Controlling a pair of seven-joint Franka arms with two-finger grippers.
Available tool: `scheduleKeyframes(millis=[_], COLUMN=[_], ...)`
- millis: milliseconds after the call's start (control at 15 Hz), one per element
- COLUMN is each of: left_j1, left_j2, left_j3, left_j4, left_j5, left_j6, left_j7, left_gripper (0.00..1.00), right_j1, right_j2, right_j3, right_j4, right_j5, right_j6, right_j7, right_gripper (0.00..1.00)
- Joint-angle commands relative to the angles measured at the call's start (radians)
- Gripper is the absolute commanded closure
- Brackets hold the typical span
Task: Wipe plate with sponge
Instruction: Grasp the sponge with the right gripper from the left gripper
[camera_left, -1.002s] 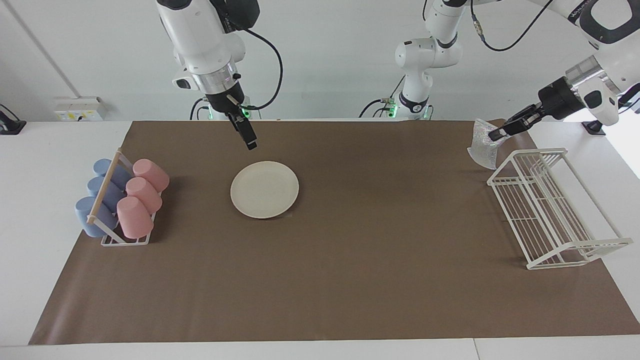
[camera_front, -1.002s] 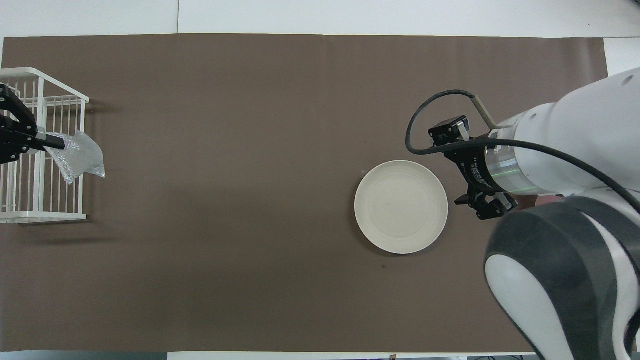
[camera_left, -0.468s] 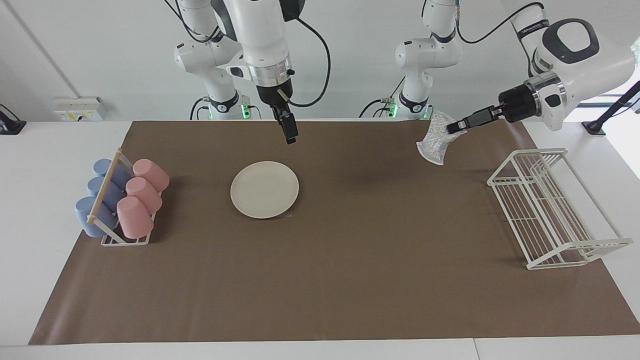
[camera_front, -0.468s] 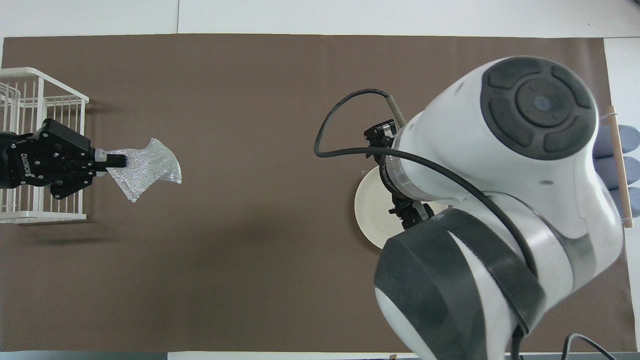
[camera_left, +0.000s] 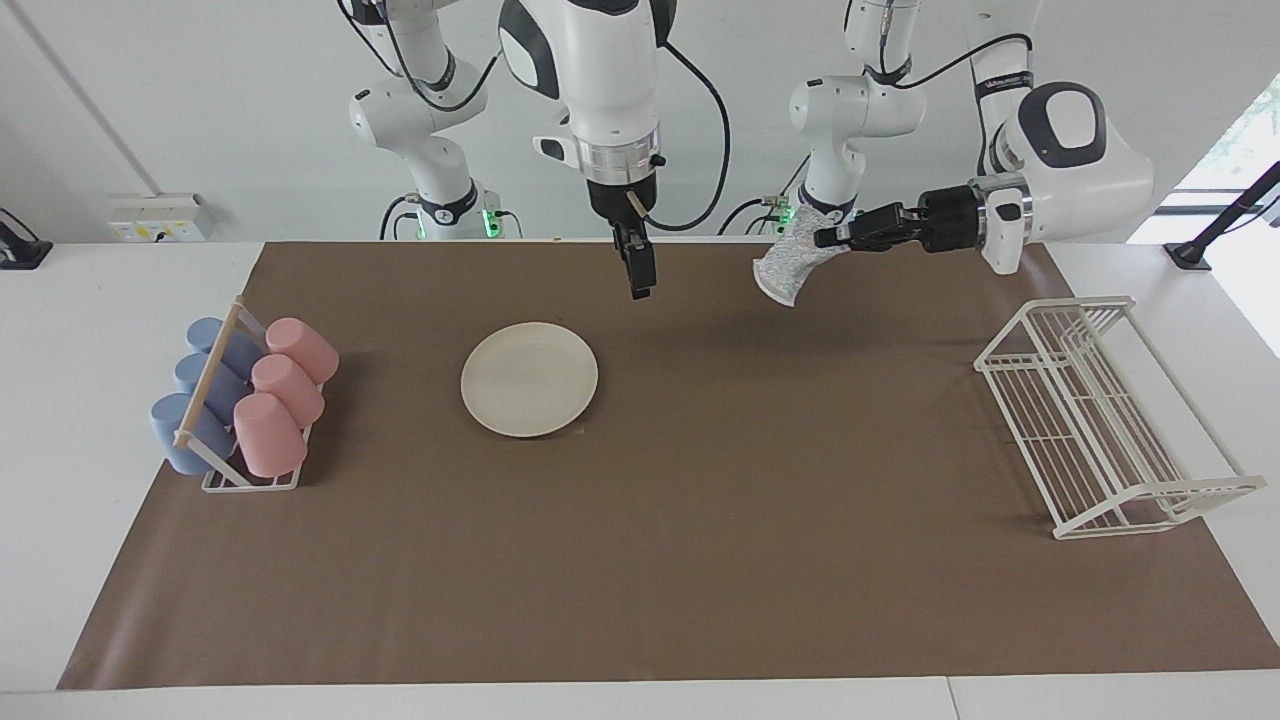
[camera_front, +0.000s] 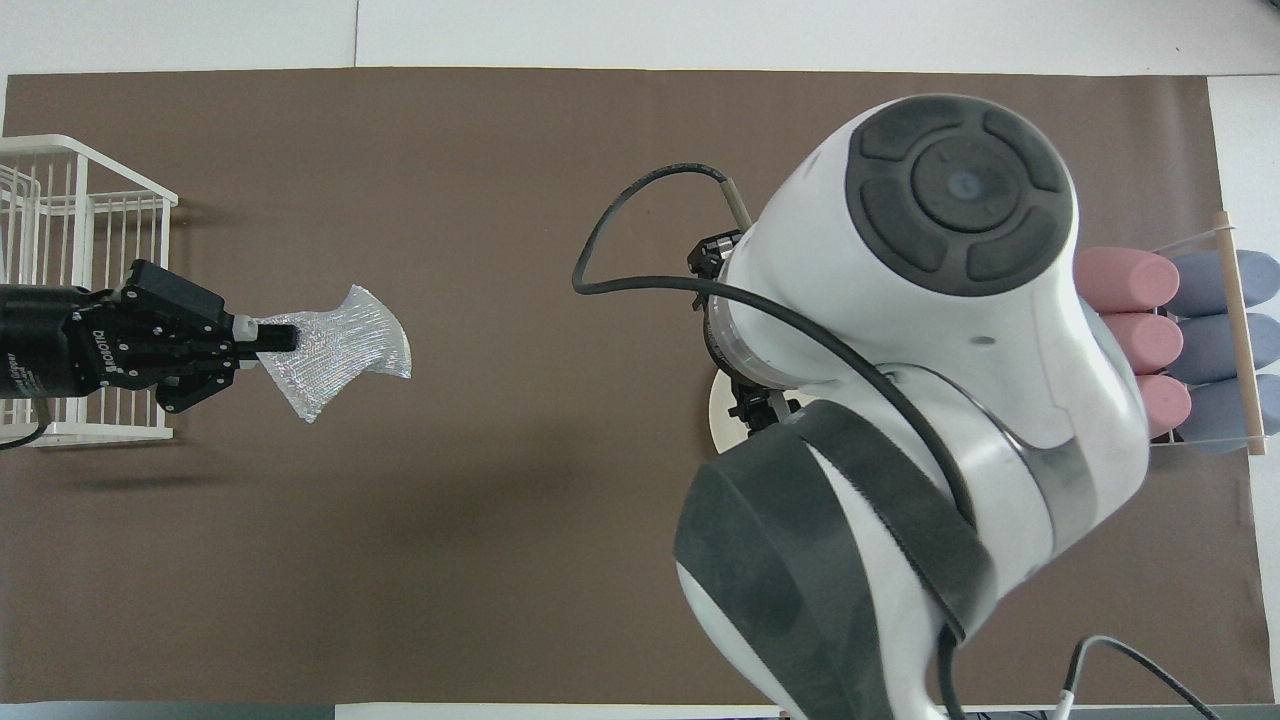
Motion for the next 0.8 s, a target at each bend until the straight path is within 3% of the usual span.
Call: scheduleKeyframes(millis=[0,267,535,735], left_j1=[-0.05,-0.051,-0.013,-0.005], left_j2=[0.02,0.089,0.27,0.263], left_j3=[0.013,0.013,0.014,0.016], left_j4=[-0.058,-0.049,0.087,0.065], left_j5=[-0.047,-0.073,-0.102,-0.132], left_j6=[-0.027,-0.137,-0.333,-0.324], left_j7=[0.203,0.32,0.324,0.316], left_gripper=[1.0,1.0,1.0,1.0], right_j1=[0.057,0.08,0.106,0.109], right_j2=[0.016,-0.019,-0.059,-0.079], right_j3=[0.003,0.009,0.017,0.017], right_j4=[0.016,-0.058,-0.145,-0.202], right_j5=[-0.003,0.008,0.05,0.156], right_j6=[0.071,0.087,0.124,0.227], right_j7=[0.079,0.073,0.05,0.053], right_gripper=[0.0,0.0,0.0,0.0])
